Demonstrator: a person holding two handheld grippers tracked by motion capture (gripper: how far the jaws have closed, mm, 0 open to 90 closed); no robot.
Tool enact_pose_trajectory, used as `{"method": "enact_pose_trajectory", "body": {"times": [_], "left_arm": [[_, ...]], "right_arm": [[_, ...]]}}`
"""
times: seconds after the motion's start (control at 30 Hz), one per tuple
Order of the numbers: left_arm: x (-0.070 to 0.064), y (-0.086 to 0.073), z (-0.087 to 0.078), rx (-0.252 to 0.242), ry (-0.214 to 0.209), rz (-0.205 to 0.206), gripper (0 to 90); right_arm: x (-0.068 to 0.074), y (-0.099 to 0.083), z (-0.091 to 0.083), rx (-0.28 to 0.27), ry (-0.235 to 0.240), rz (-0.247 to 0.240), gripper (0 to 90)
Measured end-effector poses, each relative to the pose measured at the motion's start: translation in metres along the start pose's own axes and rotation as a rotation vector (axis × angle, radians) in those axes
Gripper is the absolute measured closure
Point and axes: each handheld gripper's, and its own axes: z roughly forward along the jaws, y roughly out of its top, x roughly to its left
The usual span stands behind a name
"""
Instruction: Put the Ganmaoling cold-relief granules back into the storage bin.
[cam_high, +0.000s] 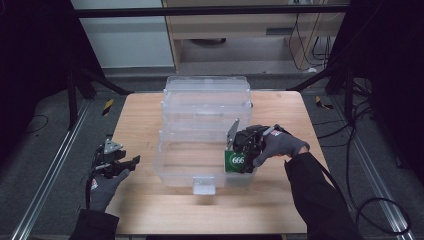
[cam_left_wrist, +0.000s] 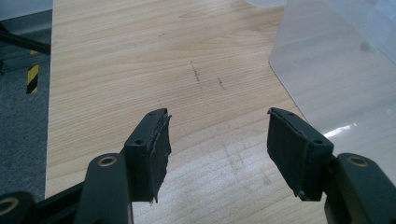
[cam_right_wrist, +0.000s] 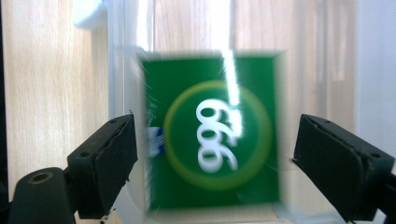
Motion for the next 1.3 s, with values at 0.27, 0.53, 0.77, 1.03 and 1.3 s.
{"method": "enact_pose_trajectory", "body": {"times": [0.27,0.53,0.77,1.03,1.3], "left_arm": [[0.0,0.0,0.0,0.0,-0.001,-0.001,38.3],[-0.001,0.001,0.0,-0.004,-0.001,0.001,38.4],[-0.003,0.001,0.0,-0.005,-0.01,0.002,38.3],[-0.003,0.001,0.0,-0.007,-0.014,0.003,38.4],[-0.005,0.002,0.0,-0.009,-0.013,0.006,38.4]], "right_arm": [[0.003,-0.003,-0.012,-0.019,-0.032,0.039,15.9],[0.011,-0.009,-0.033,-0.103,-0.11,0.125,23.2],[0.02,-0.017,-0.042,-0.164,-0.144,0.178,30.4],[0.031,-0.028,-0.051,-0.282,-0.195,0.249,38.1],[0.043,-0.028,-0.052,-0.393,-0.231,0.263,38.2]]}}
